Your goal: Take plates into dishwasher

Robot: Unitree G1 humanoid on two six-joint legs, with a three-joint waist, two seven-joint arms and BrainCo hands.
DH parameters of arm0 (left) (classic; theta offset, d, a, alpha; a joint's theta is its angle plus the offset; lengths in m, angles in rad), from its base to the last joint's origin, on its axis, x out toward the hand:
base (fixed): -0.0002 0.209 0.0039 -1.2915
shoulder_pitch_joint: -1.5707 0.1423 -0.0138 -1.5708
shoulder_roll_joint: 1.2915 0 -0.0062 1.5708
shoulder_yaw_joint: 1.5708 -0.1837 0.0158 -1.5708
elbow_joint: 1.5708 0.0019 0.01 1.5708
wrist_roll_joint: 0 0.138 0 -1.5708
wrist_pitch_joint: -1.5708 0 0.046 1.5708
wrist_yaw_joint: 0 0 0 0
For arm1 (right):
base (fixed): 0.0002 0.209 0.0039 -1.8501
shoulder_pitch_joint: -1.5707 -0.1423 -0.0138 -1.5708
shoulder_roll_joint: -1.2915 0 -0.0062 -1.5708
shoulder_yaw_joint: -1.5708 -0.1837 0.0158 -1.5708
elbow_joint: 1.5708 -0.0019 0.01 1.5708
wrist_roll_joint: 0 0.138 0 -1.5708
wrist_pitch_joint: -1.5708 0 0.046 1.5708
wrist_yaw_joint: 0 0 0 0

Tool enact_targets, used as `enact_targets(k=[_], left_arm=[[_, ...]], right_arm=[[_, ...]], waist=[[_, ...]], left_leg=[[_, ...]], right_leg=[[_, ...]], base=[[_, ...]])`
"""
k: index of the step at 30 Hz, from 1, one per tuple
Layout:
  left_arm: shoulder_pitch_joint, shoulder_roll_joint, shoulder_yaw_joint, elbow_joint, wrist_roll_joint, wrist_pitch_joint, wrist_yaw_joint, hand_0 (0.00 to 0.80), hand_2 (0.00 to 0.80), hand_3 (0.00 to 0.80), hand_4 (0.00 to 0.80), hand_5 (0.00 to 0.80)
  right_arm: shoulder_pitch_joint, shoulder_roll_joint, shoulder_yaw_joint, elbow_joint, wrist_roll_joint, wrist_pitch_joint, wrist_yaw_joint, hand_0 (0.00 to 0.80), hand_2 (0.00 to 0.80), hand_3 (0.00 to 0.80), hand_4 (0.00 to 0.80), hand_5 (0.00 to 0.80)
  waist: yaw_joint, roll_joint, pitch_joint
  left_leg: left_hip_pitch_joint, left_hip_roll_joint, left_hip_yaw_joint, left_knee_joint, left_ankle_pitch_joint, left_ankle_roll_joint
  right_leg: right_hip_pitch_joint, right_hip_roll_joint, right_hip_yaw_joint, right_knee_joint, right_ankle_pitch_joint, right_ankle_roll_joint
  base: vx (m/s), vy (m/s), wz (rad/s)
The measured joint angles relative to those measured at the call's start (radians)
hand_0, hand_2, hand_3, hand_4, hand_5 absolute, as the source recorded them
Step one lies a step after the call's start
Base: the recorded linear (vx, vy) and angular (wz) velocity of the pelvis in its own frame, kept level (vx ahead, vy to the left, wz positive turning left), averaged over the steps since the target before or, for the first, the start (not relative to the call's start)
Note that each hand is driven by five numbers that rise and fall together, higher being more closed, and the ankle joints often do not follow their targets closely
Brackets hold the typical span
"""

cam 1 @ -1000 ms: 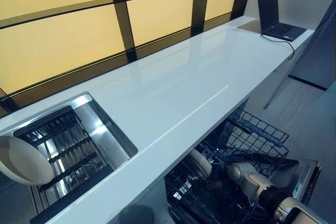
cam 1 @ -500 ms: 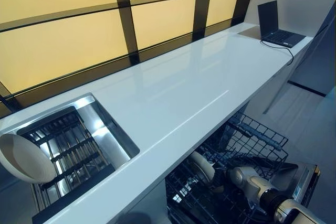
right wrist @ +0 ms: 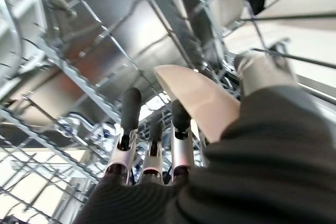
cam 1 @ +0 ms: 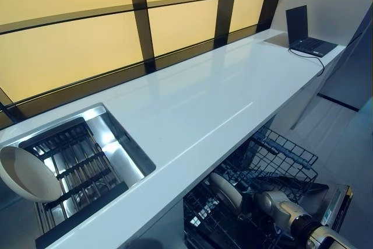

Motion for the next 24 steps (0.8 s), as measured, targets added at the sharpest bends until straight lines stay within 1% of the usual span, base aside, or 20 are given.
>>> enact_targets(k=[7,13,15,24], left_arm=[[-0.001,0.001,0.004,0.000,0.000,0.002,0.003,0.000,0.000,0.000,0.000,0.000],[-0.001,0.006,0.027,0.000,0.000,0.005,0.004,0.000,0.000,0.000,0.000,0.000],[-0.001,0.008,0.027,-0.001,0.000,0.007,0.004,0.000,0.000,0.000,0.000,0.000],[-0.005,0.017,0.033,-0.004,0.000,0.013,0.004,0.000,0.000,0.000,0.000,0.000]], right_arm=[[0.012,-0.006,0.000,-0.017,-0.054,0.000,-0.004,0.000,0.000,0.000,0.000,0.000],[0.051,-0.019,-0.017,-0.076,-0.065,0.004,0.001,0.000,0.000,0.000,0.000,0.000],[0.059,-0.025,-0.018,-0.099,-0.068,0.005,0.003,0.000,0.000,0.000,0.000,0.000],[0.084,-0.102,-0.041,-0.230,-0.073,0.000,0.014,0.000,0.000,0.000,0.000,0.000]], waist=[[0.001,-0.004,0.003],[-0.001,-0.032,0.022],[-0.001,-0.037,0.026],[-0.003,-0.047,0.057]], left_leg=[[-0.008,0.000,0.000,0.000,0.000,0.000],[-0.010,0.000,0.001,0.000,0.000,0.000],[-0.010,0.000,0.003,0.000,0.000,0.000],[-0.008,0.001,0.010,0.000,0.000,0.000]], right_leg=[[-0.006,0.001,0.000,0.000,0.000,0.000],[-0.009,0.000,0.001,0.000,0.000,0.000],[-0.010,0.000,0.001,0.000,0.000,0.000],[-0.011,0.000,0.011,0.000,0.001,-0.001]], base=[[0.000,0.000,0.00],[0.000,0.000,0.00],[0.000,0.000,0.00],[0.003,-0.003,-0.01]])
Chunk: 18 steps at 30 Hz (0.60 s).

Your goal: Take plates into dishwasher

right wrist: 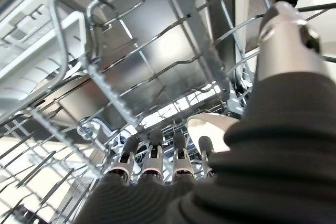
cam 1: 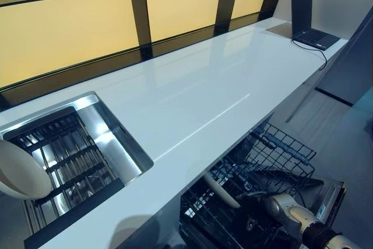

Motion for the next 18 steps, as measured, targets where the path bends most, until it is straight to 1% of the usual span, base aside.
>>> enact_targets(k=[2,4,6,7,8,11,13,14,17,18], left_arm=[[-0.001,0.000,0.007,-0.001,0.000,0.003,0.000,0.000,0.000,0.000,0.000,0.000],[-0.001,0.001,0.017,-0.002,0.000,0.004,0.000,0.000,0.000,0.000,0.000,0.000],[0.000,0.003,0.023,-0.002,0.000,0.004,0.000,0.000,0.000,0.000,0.000,0.000],[0.000,0.004,0.034,-0.002,-0.001,0.004,0.000,0.000,0.000,0.000,0.000,0.000],[0.000,0.005,0.034,-0.002,-0.001,0.004,0.001,0.000,0.000,0.000,0.000,0.000],[0.005,0.017,0.036,-0.002,-0.001,0.001,0.002,0.000,0.000,0.000,0.000,0.000],[0.012,0.023,0.039,-0.002,-0.001,-0.001,0.003,0.000,0.000,0.000,0.000,0.000],[0.021,0.024,0.054,-0.002,-0.001,-0.010,0.006,0.000,0.000,0.000,0.000,0.000],[0.032,0.025,0.077,-0.002,0.000,-0.018,0.011,0.000,0.000,0.000,0.000,0.000],[0.044,0.031,0.081,-0.001,-0.001,-0.027,0.017,0.000,0.000,0.000,0.000,0.000]], right_arm=[[0.003,-0.004,-0.014,-0.019,0.000,0.000,-0.001,0.000,0.000,0.000,0.000,0.000],[0.008,-0.029,-0.030,-0.066,0.011,0.002,-0.004,0.000,0.000,0.000,0.000,0.000],[0.022,-0.047,-0.073,-0.112,0.020,0.006,-0.004,0.000,0.000,0.000,0.000,0.000],[0.036,-0.070,-0.110,-0.157,0.021,0.011,-0.004,0.000,0.000,0.000,0.000,0.000],[0.039,-0.077,-0.121,-0.168,0.021,0.015,-0.004,0.000,0.000,0.000,0.000,0.000],[0.103,-0.137,-0.232,-0.250,0.020,0.031,-0.004,0.000,0.000,0.000,0.000,0.000],[0.118,-0.154,-0.263,-0.262,0.020,0.043,-0.003,0.000,0.000,0.000,0.000,0.000],[0.160,-0.175,-0.320,-0.295,0.020,0.045,-0.004,0.000,0.000,0.000,0.000,0.000],[0.226,-0.224,-0.395,-0.313,0.020,0.046,-0.012,0.000,0.000,0.000,0.000,0.000],[0.261,-0.245,-0.452,-0.326,0.021,0.047,-0.019,0.000,0.000,0.000,0.000,0.000]], waist=[[0.000,-0.003,0.006],[-0.001,-0.008,0.013],[-0.002,-0.013,0.017],[-0.003,-0.017,0.025],[-0.003,-0.018,0.028],[-0.009,-0.030,0.042],[-0.023,-0.035,0.045],[-0.029,-0.037,0.046],[-0.040,-0.041,0.048],[-0.052,-0.044,0.049]], left_leg=[[0.000,0.000,0.001,0.000,0.000,0.000],[0.001,0.000,0.002,0.000,0.000,0.000],[0.002,0.000,0.002,0.000,0.000,0.000],[0.004,0.000,0.003,0.000,0.000,0.000],[0.006,0.000,0.003,0.000,0.000,0.000],[0.015,0.000,0.004,-0.001,-0.001,-0.001],[0.015,0.000,0.004,-0.001,-0.001,-0.001],[0.016,0.000,0.005,-0.001,-0.001,-0.001],[0.017,0.001,0.006,-0.001,-0.002,-0.002],[0.018,0.001,0.006,-0.001,-0.002,-0.002]], right_leg=[[0.000,0.000,0.001,0.000,0.002,-0.003],[0.000,0.000,0.002,0.000,0.002,-0.003],[0.000,0.000,0.003,0.000,0.002,-0.003],[0.001,0.000,0.004,0.000,0.002,-0.003],[0.003,0.000,0.004,0.000,0.003,-0.003],[0.012,0.000,0.006,0.000,0.002,-0.003],[0.013,0.000,0.006,0.000,0.002,-0.003],[0.013,0.000,0.007,0.000,0.002,-0.003],[0.013,0.000,0.009,0.000,0.002,-0.003],[0.014,0.000,0.009,0.000,0.002,-0.003]], base=[[0.000,0.000,0.00],[0.000,0.000,0.00],[0.000,0.000,0.00],[0.000,0.000,0.00],[0.000,0.000,0.00],[0.000,0.000,0.00],[0.000,0.000,0.00],[0.000,0.000,0.00],[0.013,0.005,0.00],[0.049,0.030,-0.02]])
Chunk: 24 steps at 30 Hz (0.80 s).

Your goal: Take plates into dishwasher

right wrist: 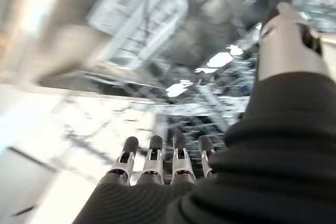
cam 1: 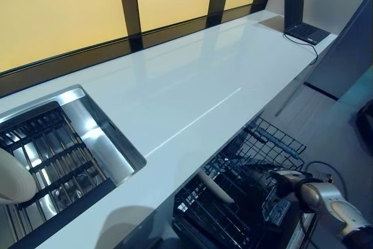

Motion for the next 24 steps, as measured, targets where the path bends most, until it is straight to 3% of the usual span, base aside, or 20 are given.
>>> enact_targets(k=[5,8,13,19,22,24], left_arm=[[0.039,0.007,0.033,0.005,0.000,-0.017,0.014,0.000,0.000,0.000,0.000,0.000],[0.059,0.008,0.041,0.006,-0.001,-0.029,0.028,0.000,0.000,0.000,0.000,0.000],[0.088,0.002,0.040,0.007,-0.003,-0.037,0.043,0.000,0.000,0.000,0.000,0.000],[0.128,-0.029,0.038,0.030,-0.011,-0.052,0.043,0.000,0.000,0.000,0.000,0.000],[0.137,-0.034,0.027,0.037,-0.013,-0.052,0.041,0.000,0.000,0.000,0.000,0.000],[0.141,-0.036,0.019,0.040,-0.022,-0.055,0.038,0.000,0.000,0.000,0.000,0.000]], right_arm=[[0.105,-0.049,-0.158,-0.056,0.060,0.007,-0.027,0.000,0.000,0.000,0.000,0.000],[0.144,-0.076,-0.291,-0.064,0.246,0.014,-0.094,0.000,0.000,0.000,0.000,0.000],[0.123,-0.102,-0.391,-0.101,0.550,0.016,-0.179,0.000,0.000,0.000,0.000,0.000],[-0.037,-0.103,-0.384,-0.140,0.953,0.016,-0.222,0.000,0.000,0.000,0.000,0.000],[-0.109,-0.113,-0.352,-0.141,1.046,0.011,-0.230,0.000,0.000,0.000,0.000,0.000],[-0.189,-0.130,-0.266,-0.143,1.088,-0.005,-0.237,0.000,0.000,0.000,0.000,0.000]], waist=[[-0.028,-0.011,0.004],[-0.043,-0.011,0.004],[-0.062,0.000,-0.012],[-0.052,0.024,-0.094],[-0.036,0.026,-0.104],[-0.023,0.024,-0.111]], left_leg=[[0.029,0.002,0.017,-0.001,-0.008,-0.004],[0.045,0.002,0.024,-0.001,-0.011,-0.002],[0.053,-0.004,0.025,-0.001,-0.016,0.003],[0.071,-0.025,0.025,-0.004,-0.032,0.013],[0.088,-0.037,0.025,-0.005,-0.038,0.019],[0.095,-0.048,0.022,-0.005,-0.044,0.028]], right_leg=[[0.019,0.000,0.017,-0.001,-0.004,0.006],[0.029,-0.002,0.027,-0.001,-0.004,0.006],[0.036,-0.011,0.031,0.000,-0.004,0.006],[0.053,-0.029,0.030,0.000,-0.008,0.015],[0.070,-0.041,0.029,0.001,-0.010,0.023],[0.073,-0.053,0.026,0.016,-0.016,0.033]], base=[[0.068,0.050,-0.09],[0.115,0.114,-0.08],[0.125,0.150,-0.02],[0.150,0.182,0.01],[0.136,0.180,0.02],[0.136,0.256,0.06]])
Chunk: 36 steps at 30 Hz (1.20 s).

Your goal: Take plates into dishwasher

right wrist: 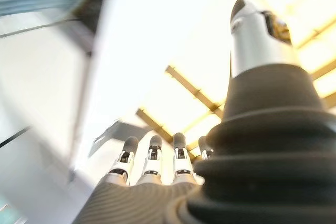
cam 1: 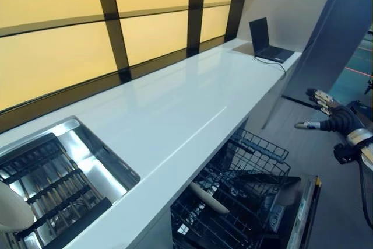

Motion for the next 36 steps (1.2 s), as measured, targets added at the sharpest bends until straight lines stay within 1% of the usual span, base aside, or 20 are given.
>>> enact_targets(k=[4,7,8,9,11,12,13,14,15,16,17,19,21,23,24,26,27,28,30,36], left_arm=[[-0.008,0.001,-0.008,0.005,-0.001,-0.011,-0.020,0.000,0.000,0.000,0.000,0.000],[-0.043,-0.006,-0.039,0.041,-0.002,-0.015,-0.021,0.000,0.000,0.000,0.000,0.000],[-0.056,-0.003,-0.069,0.049,-0.013,-0.014,-0.019,0.000,0.000,0.000,0.000,0.000],[-0.061,-0.002,-0.071,0.051,-0.021,-0.013,-0.018,0.000,0.000,0.000,0.000,0.000],[-0.078,0.016,-0.068,0.057,-0.026,-0.003,-0.007,0.000,0.000,0.000,0.000,0.000],[-0.090,-0.006,-0.064,0.069,-0.029,0.009,-0.010,0.000,0.000,0.000,0.000,0.000],[-0.087,-0.020,-0.063,0.074,-0.026,0.017,-0.013,0.000,0.000,0.000,0.000,0.000],[-0.078,-0.007,-0.046,0.094,-0.027,0.030,-0.002,0.000,0.000,0.000,0.000,0.000],[-0.079,0.003,-0.035,0.096,-0.027,0.032,0.003,0.000,0.000,0.000,0.000,0.000],[-0.088,0.043,-0.015,0.097,-0.026,0.036,0.013,0.000,0.000,0.000,0.000,0.000],[-0.089,0.058,-0.009,0.100,-0.026,0.039,0.016,0.000,0.000,0.000,0.000,0.000],[-0.090,0.090,0.016,0.111,-0.026,0.050,0.026,0.000,0.000,0.000,0.000,0.000],[-0.089,0.107,0.016,0.114,-0.025,0.050,0.031,0.000,0.000,0.000,0.000,0.000],[-0.073,0.106,0.025,0.110,-0.025,0.049,0.039,0.000,0.000,0.000,0.000,0.000],[-0.070,0.106,0.025,0.110,-0.026,0.049,0.042,0.000,0.000,0.000,0.000,0.000],[-0.059,0.108,0.025,0.105,-0.027,0.049,0.047,0.000,0.000,0.000,0.000,0.000],[-0.051,0.106,0.034,0.095,-0.028,0.049,0.046,0.000,0.000,0.000,0.000,0.000],[-0.037,0.102,0.048,0.082,-0.029,0.049,0.047,0.000,0.000,0.000,0.000,0.000],[-0.013,0.102,0.055,0.069,-0.040,0.047,0.047,0.000,0.000,0.000,0.000,0.000],[-0.013,0.065,0.088,0.012,-0.061,0.029,0.056,0.000,0.000,0.000,0.000,0.000]], right_arm=[[-0.103,0.001,0.112,-0.040,0.002,-0.019,-0.024,0.000,0.000,0.000,0.000,0.000],[-0.182,0.034,0.193,-0.049,-0.003,-0.011,-0.056,0.000,0.000,0.000,0.000,0.000],[-0.211,0.063,0.234,-0.063,-0.012,-0.007,-0.071,0.000,0.000,0.000,0.000,0.000],[-0.218,0.070,0.250,-0.078,-0.013,0.000,-0.073,0.000,0.000,0.000,0.000,0.000],[-0.258,0.108,0.274,-0.077,-0.024,0.011,-0.083,0.000,0.000,0.000,0.000,0.000],[-0.300,0.120,0.288,-0.089,-0.033,0.023,-0.090,0.000,0.000,0.000,0.000,0.000],[-0.301,0.124,0.303,-0.110,-0.038,0.031,-0.099,0.000,0.000,0.000,0.000,0.000],[-0.307,0.132,0.377,-0.136,-0.050,0.062,-0.098,0.000,0.000,0.000,0.000,0.000],[-0.314,0.132,0.391,-0.145,-0.050,0.067,-0.097,0.000,0.000,0.000,0.000,0.000],[-0.342,0.133,0.392,-0.150,-0.050,0.070,-0.093,0.000,0.000,0.000,0.000,0.000],[-0.351,0.142,0.390,-0.139,-0.051,0.071,-0.094,0.000,0.000,0.000,0.000,0.000],[-0.362,0.159,0.391,-0.136,-0.051,0.085,-0.096,0.000,0.000,0.000,0.000,0.000],[-0.369,0.185,0.391,-0.142,-0.051,0.097,-0.096,0.000,0.000,0.000,0.000,0.000],[-0.368,0.201,0.391,-0.141,-0.053,0.099,-0.091,0.000,0.000,0.000,0.000,0.000],[-0.368,0.201,0.391,-0.141,-0.054,0.098,-0.091,0.000,0.000,0.000,0.000,0.000],[-0.371,0.198,0.389,-0.134,-0.059,0.097,-0.090,0.000,0.000,0.000,0.000,0.000],[-0.377,0.201,0.389,-0.127,-0.061,0.096,-0.089,0.000,0.000,0.000,0.000,0.000],[-0.386,0.209,0.391,-0.110,-0.067,0.096,-0.088,0.000,0.000,0.000,0.000,0.000],[-0.404,0.214,0.393,-0.086,-0.096,0.096,-0.088,0.000,0.000,0.000,0.000,0.000],[-0.516,0.157,0.430,-0.067,-0.290,0.092,-0.091,0.000,0.000,0.000,0.000,0.000]], waist=[[0.026,-0.003,-0.002],[0.050,0.011,-0.004],[0.053,0.013,-0.006],[0.053,0.016,-0.011],[0.049,-0.047,-0.029],[0.047,-0.017,-0.031],[0.056,0.026,-0.032],[0.061,0.011,-0.053],[0.062,0.012,-0.055],[0.071,-0.004,-0.053],[0.079,-0.011,-0.051],[0.078,-0.019,-0.054],[0.075,-0.018,-0.043],[0.078,-0.030,-0.042],[0.077,-0.035,-0.044],[0.079,-0.068,-0.059],[0.101,-0.069,-0.059],[0.125,-0.067,-0.059],[0.163,-0.061,-0.057],[0.166,-0.048,-0.048]], left_leg=[[0.000,-0.021,-0.027,0.000,-0.004,0.014],[-0.013,-0.032,-0.100,0.002,-0.023,0.047],[-0.016,-0.031,-0.131,-0.002,-0.025,0.048],[-0.029,-0.025,-0.152,-0.005,-0.028,0.045],[-0.095,-0.106,-0.154,0.186,-0.062,0.085],[-0.163,-0.115,-0.131,0.459,-0.227,0.133],[-0.143,-0.113,-0.188,0.421,-0.292,0.147],[-0.134,-0.129,-0.232,0.345,-0.265,0.153],[-0.133,-0.130,-0.244,0.323,-0.257,0.151],[-0.113,-0.132,-0.284,0.240,-0.162,0.162],[-0.109,-0.137,-0.298,0.221,-0.146,0.163],[-0.079,-0.153,-0.386,0.142,-0.089,0.165],[-0.030,-0.178,-0.465,0.088,-0.061,0.168],[-0.002,-0.205,-0.488,0.047,-0.051,0.163],[0.005,-0.207,-0.478,0.041,-0.051,0.163],[0.024,-0.209,-0.406,0.011,-0.048,0.148],[0.023,-0.206,-0.387,0.007,-0.047,0.131],[0.023,-0.199,-0.381,0.007,-0.054,0.120],[0.025,-0.174,-0.383,0.009,-0.068,0.099],[0.036,-0.130,-0.379,0.015,-0.080,0.060]], right_leg=[[-0.022,-0.025,-0.004,0.071,-0.020,0.018],[-0.118,-0.042,-0.001,0.287,-0.033,0.031],[-0.175,-0.062,0.000,0.431,-0.024,0.035],[-0.196,-0.064,0.001,0.476,0.004,0.032],[-0.255,-0.140,0.030,0.528,0.015,0.036],[-0.271,-0.136,0.080,0.574,0.013,0.042],[-0.280,-0.111,0.111,0.603,-0.002,0.051],[-0.279,-0.082,0.146,0.543,-0.050,0.059],[-0.277,-0.069,0.146,0.508,-0.056,0.060],[-0.271,-0.022,0.148,0.397,-0.057,0.060],[-0.265,-0.007,0.160,0.357,-0.058,0.061],[-0.244,0.057,0.198,0.242,-0.058,0.061],[-0.263,0.094,0.218,0.223,-0.053,0.060],[-0.251,0.082,0.214,0.182,-0.044,0.046],[-0.243,0.074,0.213,0.165,-0.041,0.042],[-0.232,0.049,0.204,0.134,-0.027,0.029],[-0.221,0.045,0.198,0.120,0.027,-0.009],[-0.206,0.050,0.189,0.091,0.064,-0.046],[-0.156,0.074,0.174,0.005,0.101,-0.082],[-0.095,0.109,0.089,-0.019,0.075,-0.123]], base=[[0.079,0.260,0.12],[0.075,0.246,0.34],[0.102,0.175,0.82],[0.133,0.097,1.05],[0.143,0.014,0.72],[0.154,-0.060,0.68],[0.208,-0.129,0.95],[0.208,-0.153,0.80],[0.247,-0.158,0.86],[0.197,-0.106,0.60],[0.211,-0.107,0.83],[0.177,-0.106,1.01],[0.150,-0.158,1.19],[0.068,-0.225,1.18],[0.059,-0.224,1.36],[0.064,-0.174,1.00],[0.065,-0.178,0.59],[0.056,-0.177,0.34],[0.038,-0.175,0.16],[0.011,-0.137,0.42]])
